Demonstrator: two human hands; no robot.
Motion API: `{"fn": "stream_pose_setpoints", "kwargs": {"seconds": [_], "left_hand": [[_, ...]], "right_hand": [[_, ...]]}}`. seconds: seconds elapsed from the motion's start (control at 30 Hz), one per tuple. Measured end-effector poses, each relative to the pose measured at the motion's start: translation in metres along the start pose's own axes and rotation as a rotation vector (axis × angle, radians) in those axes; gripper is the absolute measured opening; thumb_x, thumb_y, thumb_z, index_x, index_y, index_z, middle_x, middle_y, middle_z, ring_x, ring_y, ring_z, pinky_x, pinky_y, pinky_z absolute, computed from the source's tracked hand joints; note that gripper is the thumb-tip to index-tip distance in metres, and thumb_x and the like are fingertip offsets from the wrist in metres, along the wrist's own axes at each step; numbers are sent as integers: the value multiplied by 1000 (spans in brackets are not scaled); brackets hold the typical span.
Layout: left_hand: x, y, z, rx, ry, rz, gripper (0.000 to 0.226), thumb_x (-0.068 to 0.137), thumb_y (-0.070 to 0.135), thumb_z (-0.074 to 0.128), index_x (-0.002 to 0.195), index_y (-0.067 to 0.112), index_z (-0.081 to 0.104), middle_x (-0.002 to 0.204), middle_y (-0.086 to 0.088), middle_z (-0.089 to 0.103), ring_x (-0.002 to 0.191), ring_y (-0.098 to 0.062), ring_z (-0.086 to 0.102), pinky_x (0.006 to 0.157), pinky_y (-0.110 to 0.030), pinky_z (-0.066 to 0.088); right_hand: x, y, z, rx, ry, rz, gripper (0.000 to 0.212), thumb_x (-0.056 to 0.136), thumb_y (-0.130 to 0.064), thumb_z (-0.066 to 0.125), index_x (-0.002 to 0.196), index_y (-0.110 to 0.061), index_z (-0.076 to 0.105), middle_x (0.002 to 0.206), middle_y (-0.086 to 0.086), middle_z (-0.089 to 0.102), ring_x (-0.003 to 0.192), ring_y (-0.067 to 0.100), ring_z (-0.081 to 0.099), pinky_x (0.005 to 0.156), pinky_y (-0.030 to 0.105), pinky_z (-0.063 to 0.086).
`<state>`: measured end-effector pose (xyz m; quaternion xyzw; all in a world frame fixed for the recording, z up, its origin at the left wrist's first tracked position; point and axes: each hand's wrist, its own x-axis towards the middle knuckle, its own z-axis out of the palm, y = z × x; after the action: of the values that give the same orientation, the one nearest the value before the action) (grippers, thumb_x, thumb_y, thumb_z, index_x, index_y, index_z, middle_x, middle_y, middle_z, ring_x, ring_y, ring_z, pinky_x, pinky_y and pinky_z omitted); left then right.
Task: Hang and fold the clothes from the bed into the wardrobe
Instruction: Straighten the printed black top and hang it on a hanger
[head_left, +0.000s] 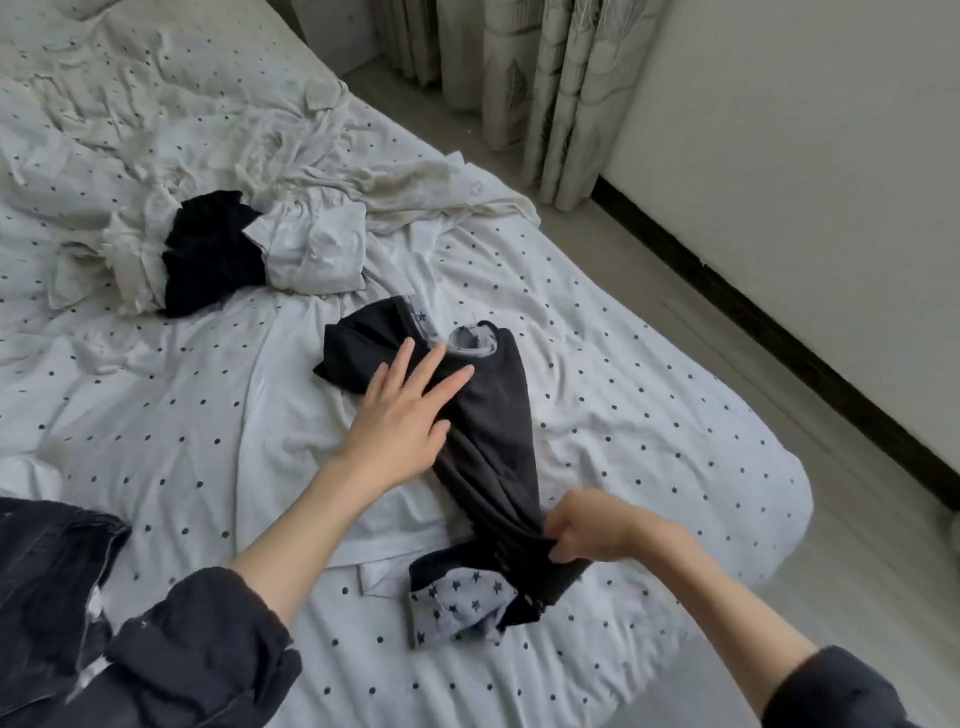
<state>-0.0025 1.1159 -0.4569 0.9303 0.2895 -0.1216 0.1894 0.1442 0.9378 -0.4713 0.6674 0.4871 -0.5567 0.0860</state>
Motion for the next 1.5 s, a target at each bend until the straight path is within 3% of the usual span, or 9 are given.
{"fn": "stream_pose_setpoints", "kwargs": {"seconds": [0.07, 0.23, 0.37, 0.53, 0.63, 0.73, 0.87, 1.2, 1.5], "left_hand": [[-3, 11, 16, 81, -114, 3, 57, 96, 31, 46, 147, 33, 22, 157, 3, 10, 146, -21, -1, 118, -45, 0], [-14, 14, 31, 39, 127, 26, 23, 89, 20, 59, 111, 20, 55, 113, 6, 57, 114, -19, 47, 101, -37, 33], [-22, 9, 23, 9, 218, 173, 20, 73, 6, 70, 89, 16, 61, 89, 5, 64, 101, -21, 55, 93, -34, 32], [-37, 6, 35, 6, 220, 220, 34, 63, -6, 73, 85, 17, 60, 79, 6, 59, 78, -12, 60, 109, -33, 31], [-54, 17, 41, -39, 215, 193, 45, 57, -6, 80, 90, 18, 61, 80, 8, 60, 76, -12, 61, 86, -24, 49], [-67, 38, 35, -58, 196, 130, 49, 62, 1, 81, 103, 18, 60, 88, 6, 65, 75, -14, 63, 73, -22, 50], [-75, 75, 17, -70, -15, 145, 40, 96, 21, 47, 136, 19, 44, 128, 3, 53, 113, -18, 53, 96, -26, 35], [-145, 251, -5, -285, 216, 621, 36, 85, 28, 65, 119, 22, 56, 100, 5, 58, 79, -19, 61, 63, -35, 50], [-229, 454, -20, -448, -192, 913, 2, 86, 16, 61, 85, 17, 62, 72, 8, 60, 67, -8, 53, 66, -16, 43]], "right_hand": [[-9, 10, -7, 147, 27, 58, 22, 88, -17, 56, 68, -23, 61, 72, -8, 57, 71, 13, 52, 66, 23, 39], [16, -7, -38, 435, 765, 20, 37, 96, -35, 48, 128, -19, 56, 124, -1, 59, 104, 14, 60, 83, 24, 42], [58, -47, -60, 326, 804, -8, 58, 91, -52, 49, 141, -23, 39, 138, 3, 45, 123, 24, 45, 101, 42, 39], [75, -66, -61, 119, 709, 164, 14, 90, -26, 52, 92, -13, 53, 100, 5, 53, 101, 27, 50, 89, 43, 36], [53, -53, -44, 341, 835, 171, 21, 84, -9, 49, 64, -16, 48, 64, 1, 48, 70, 27, 49, 70, 34, 36], [14, -32, -21, 804, 900, 191, 18, 85, -3, 51, 80, -9, 68, 70, 9, 60, 64, 22, 49, 59, 30, 34], [-55, -5, 18, 1122, 999, 176, 21, 86, 0, 52, 86, -13, 68, 76, -3, 62, 68, 10, 52, 56, 20, 38], [-259, 15, 126, 1261, 1244, -78, 24, 87, 5, 56, 77, -14, 68, 64, -10, 67, 58, -4, 59, 57, 10, 43], [-443, 68, 247, 1200, 1573, 165, 14, 93, -10, 55, 88, -14, 67, 82, -2, 66, 77, 4, 57, 73, 19, 46]]}}
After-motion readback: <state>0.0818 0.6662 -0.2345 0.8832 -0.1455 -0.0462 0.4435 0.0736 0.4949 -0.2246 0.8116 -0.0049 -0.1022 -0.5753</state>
